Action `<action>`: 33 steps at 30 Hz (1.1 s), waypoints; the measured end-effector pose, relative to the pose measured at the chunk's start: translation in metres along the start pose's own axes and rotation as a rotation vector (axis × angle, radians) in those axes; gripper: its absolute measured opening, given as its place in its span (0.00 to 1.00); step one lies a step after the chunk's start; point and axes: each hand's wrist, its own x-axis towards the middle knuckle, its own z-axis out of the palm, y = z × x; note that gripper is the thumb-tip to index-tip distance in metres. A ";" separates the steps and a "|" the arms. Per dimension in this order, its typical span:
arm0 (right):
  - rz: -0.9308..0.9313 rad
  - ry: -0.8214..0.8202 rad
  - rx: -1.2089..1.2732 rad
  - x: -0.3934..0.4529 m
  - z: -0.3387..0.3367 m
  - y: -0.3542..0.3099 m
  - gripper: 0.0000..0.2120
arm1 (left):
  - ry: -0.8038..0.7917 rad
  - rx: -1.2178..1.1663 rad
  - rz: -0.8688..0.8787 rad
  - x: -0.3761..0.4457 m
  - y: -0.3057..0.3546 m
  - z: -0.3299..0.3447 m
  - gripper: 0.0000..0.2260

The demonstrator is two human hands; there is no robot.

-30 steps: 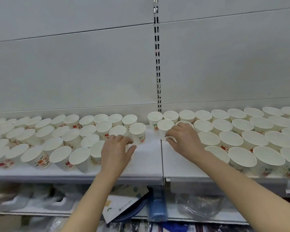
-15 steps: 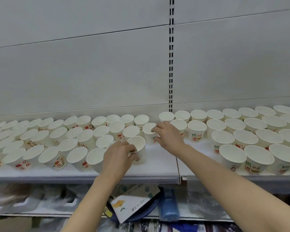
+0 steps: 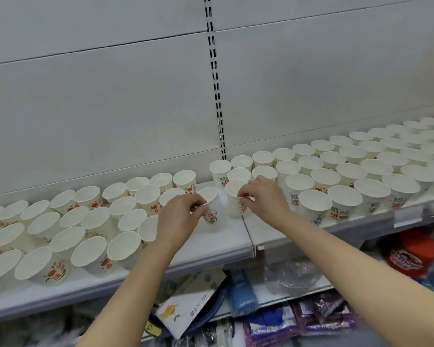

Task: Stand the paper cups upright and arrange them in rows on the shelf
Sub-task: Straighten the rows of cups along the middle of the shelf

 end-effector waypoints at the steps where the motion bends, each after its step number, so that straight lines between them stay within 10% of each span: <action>1: 0.016 0.000 -0.006 -0.006 -0.007 0.008 0.04 | -0.005 -0.011 -0.005 0.005 0.005 0.005 0.03; 33: -0.083 -0.030 -0.238 -0.027 -0.026 0.079 0.10 | -0.028 0.181 -0.022 0.034 0.083 0.087 0.05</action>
